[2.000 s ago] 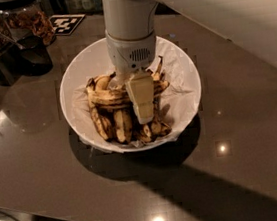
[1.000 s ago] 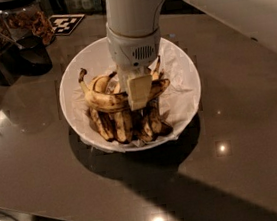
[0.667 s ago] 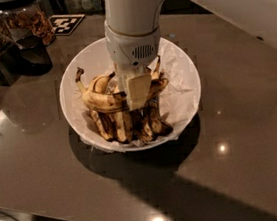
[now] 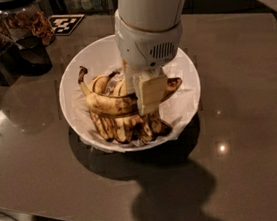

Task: Pick banana from white bowl

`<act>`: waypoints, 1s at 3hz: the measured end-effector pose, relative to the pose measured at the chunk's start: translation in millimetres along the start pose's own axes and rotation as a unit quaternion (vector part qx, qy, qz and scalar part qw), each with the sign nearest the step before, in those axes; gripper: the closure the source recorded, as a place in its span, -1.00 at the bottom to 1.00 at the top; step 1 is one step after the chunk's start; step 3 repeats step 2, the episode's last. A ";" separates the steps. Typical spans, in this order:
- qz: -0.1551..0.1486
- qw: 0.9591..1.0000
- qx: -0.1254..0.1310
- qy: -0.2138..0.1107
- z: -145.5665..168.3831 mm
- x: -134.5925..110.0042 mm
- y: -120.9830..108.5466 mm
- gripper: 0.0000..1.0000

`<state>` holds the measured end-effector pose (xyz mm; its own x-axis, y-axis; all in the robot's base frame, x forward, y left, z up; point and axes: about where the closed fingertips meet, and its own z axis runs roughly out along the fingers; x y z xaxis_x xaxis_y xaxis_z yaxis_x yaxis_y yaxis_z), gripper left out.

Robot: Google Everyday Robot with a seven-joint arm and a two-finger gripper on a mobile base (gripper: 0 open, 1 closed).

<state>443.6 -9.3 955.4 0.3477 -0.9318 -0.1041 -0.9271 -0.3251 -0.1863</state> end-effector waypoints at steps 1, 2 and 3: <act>0.004 1.000 0.026 0.005 -29.0 2.8 43.9 1.00; 0.001 0.999 0.039 0.005 -36.8 -1.7 43.6 1.00; 0.001 0.999 0.039 0.005 -36.8 -1.7 43.6 1.00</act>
Offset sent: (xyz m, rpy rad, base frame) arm -0.0707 -0.0439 0.0167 -0.0080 -0.0309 -0.0353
